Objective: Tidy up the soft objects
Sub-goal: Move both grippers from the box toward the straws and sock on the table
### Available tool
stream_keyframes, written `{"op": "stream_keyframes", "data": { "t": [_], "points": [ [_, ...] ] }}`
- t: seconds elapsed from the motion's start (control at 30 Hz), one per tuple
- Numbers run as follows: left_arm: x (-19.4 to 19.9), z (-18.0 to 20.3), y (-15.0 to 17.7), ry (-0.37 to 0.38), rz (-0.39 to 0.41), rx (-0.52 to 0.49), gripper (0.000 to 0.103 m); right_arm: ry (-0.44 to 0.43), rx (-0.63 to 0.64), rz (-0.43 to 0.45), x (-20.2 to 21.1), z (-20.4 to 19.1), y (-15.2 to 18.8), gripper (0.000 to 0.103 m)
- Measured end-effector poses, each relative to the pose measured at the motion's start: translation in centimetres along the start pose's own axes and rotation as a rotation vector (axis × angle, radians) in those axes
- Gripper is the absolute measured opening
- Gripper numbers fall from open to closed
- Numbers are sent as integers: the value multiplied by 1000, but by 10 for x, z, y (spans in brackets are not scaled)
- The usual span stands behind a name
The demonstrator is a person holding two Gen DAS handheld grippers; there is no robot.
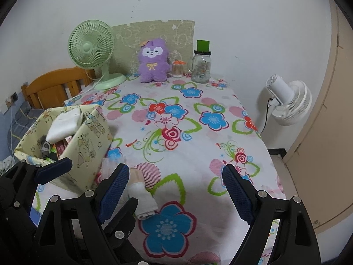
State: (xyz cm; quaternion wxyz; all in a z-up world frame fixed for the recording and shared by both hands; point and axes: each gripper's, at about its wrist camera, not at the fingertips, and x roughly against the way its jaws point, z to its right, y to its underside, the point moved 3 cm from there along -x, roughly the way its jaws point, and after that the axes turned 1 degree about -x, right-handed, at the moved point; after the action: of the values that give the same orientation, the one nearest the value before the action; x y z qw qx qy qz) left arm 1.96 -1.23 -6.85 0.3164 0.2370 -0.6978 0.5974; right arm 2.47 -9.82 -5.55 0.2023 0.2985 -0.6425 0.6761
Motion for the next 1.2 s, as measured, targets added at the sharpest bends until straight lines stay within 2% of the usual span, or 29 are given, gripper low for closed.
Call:
{"op": "stream_keyframes", "data": {
  "t": [0.17,0.3,0.47,0.7,0.83,0.93,1.0,1.17,1.2],
  "points": [
    [-13,8,5,1,-26,1,92,-4,-1,-27,-12,7,7,89],
    [-26,7,12,7,-58,36,83,-14,12,-60,-25,7,15,85],
    [-40,4,25,5,-86,102,81,-34,9,-101,-40,4,25,83],
    [-54,-2,35,-13,-117,117,78,-51,37,-126,-53,-2,32,75],
    [-58,-6,38,-16,-125,124,76,-74,48,-142,-60,-7,33,75],
    [-60,-8,39,-4,-120,124,66,-75,46,-143,-62,-8,33,75],
    [-62,-8,37,13,-115,123,52,-72,44,-142,-63,-8,32,75],
    [-65,-4,34,79,-107,120,36,-62,44,-144,-65,-6,30,75],
    [-65,-4,34,89,-106,121,29,-60,44,-145,-66,-6,29,75]
  ]
}}
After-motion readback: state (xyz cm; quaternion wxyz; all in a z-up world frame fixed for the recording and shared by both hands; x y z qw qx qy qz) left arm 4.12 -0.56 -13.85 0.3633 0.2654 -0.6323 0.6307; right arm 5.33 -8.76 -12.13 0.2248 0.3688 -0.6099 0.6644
